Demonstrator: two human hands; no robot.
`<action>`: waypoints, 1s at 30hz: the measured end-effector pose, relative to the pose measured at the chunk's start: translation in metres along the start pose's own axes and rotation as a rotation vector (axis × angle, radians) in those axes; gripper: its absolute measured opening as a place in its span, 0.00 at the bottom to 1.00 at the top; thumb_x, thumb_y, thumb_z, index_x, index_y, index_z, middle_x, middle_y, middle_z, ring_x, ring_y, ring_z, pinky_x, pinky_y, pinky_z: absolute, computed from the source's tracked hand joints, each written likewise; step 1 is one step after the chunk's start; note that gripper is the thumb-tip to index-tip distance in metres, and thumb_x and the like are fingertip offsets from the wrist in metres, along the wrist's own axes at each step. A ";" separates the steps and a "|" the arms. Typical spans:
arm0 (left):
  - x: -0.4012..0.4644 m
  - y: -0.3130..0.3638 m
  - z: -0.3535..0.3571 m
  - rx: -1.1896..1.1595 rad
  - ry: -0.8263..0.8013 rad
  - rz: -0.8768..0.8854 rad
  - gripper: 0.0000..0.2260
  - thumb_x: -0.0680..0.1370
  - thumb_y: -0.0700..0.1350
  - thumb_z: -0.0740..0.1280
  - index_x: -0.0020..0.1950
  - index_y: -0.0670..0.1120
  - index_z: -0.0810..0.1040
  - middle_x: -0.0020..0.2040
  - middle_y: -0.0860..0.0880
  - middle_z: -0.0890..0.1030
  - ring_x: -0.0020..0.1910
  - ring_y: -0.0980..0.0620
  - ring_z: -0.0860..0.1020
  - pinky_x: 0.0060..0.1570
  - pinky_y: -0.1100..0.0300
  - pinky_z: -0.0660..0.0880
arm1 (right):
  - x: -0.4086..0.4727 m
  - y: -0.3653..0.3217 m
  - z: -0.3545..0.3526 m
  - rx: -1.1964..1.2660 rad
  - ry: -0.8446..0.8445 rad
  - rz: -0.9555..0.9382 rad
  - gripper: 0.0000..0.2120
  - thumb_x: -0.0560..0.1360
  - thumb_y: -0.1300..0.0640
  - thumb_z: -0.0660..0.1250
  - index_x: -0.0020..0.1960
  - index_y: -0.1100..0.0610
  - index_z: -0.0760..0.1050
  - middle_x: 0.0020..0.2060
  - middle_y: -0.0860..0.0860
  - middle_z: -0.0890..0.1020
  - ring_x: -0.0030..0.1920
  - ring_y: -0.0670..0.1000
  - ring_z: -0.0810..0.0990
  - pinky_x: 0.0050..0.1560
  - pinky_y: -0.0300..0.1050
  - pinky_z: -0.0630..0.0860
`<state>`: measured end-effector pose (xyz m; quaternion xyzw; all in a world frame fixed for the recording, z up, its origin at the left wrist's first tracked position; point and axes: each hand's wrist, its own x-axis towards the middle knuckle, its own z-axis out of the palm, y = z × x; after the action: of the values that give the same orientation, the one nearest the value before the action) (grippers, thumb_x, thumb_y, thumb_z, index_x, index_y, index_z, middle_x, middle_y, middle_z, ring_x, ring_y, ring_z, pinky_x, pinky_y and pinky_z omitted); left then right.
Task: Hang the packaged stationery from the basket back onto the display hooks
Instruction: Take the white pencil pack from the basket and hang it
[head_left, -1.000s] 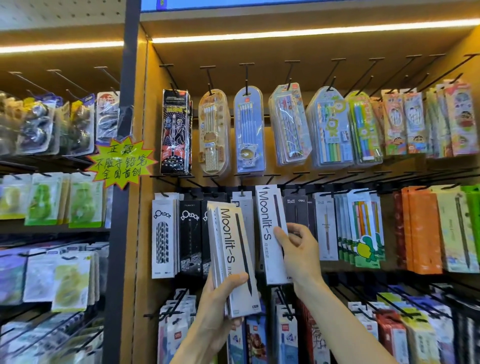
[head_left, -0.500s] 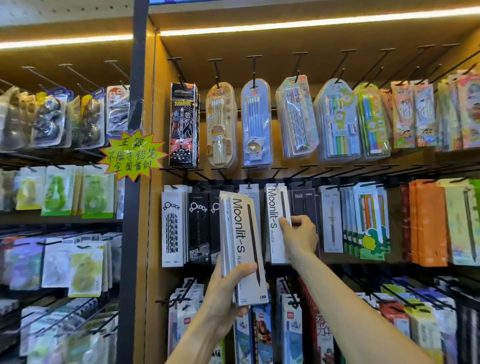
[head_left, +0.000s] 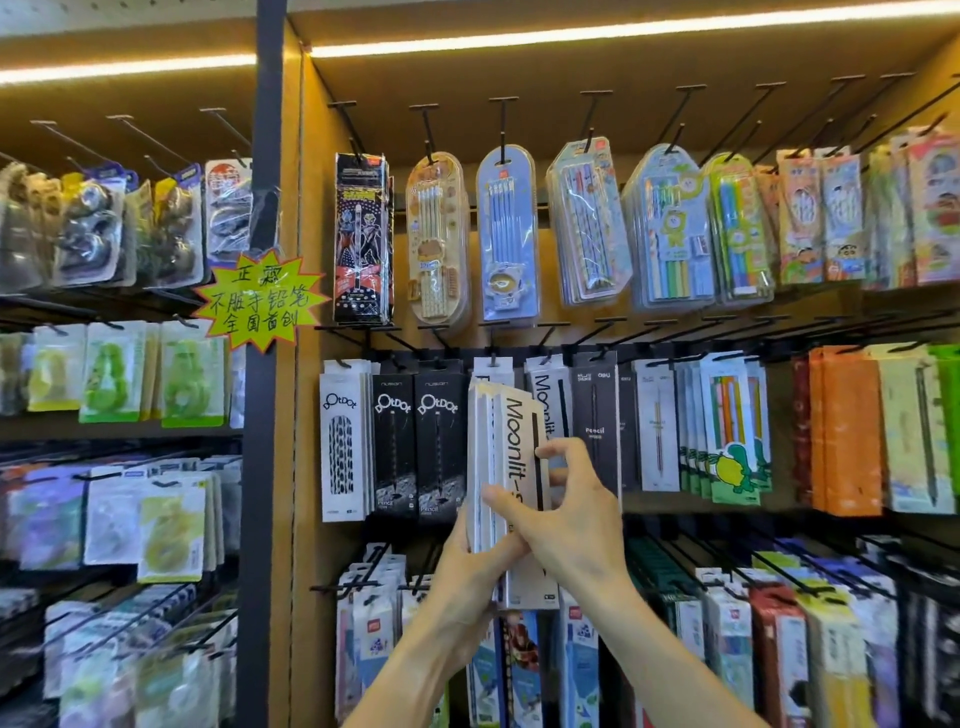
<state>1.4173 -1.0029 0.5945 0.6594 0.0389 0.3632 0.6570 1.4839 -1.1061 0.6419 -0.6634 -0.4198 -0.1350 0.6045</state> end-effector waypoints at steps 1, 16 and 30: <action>0.002 -0.002 0.001 0.019 0.013 0.007 0.28 0.71 0.53 0.80 0.69 0.63 0.75 0.58 0.47 0.87 0.53 0.45 0.86 0.44 0.38 0.84 | 0.001 0.001 -0.001 0.009 0.010 0.002 0.26 0.67 0.38 0.79 0.56 0.41 0.68 0.44 0.40 0.80 0.45 0.42 0.81 0.47 0.51 0.82; -0.003 0.007 -0.010 0.069 0.151 0.033 0.25 0.73 0.63 0.73 0.67 0.60 0.72 0.55 0.40 0.83 0.46 0.41 0.88 0.27 0.57 0.79 | 0.061 0.011 -0.002 -0.529 0.303 -0.170 0.22 0.79 0.40 0.66 0.71 0.41 0.66 0.56 0.49 0.80 0.53 0.55 0.82 0.46 0.51 0.79; -0.001 0.010 -0.018 -0.063 0.114 0.018 0.30 0.73 0.69 0.66 0.71 0.55 0.72 0.51 0.40 0.87 0.44 0.40 0.86 0.27 0.58 0.77 | 0.105 0.023 0.033 -0.791 0.149 -0.047 0.25 0.81 0.44 0.65 0.75 0.50 0.66 0.63 0.57 0.75 0.61 0.60 0.79 0.54 0.54 0.78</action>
<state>1.4031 -0.9898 0.6008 0.6170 0.0590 0.4072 0.6709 1.5535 -1.0321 0.6908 -0.8235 -0.3054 -0.3479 0.3279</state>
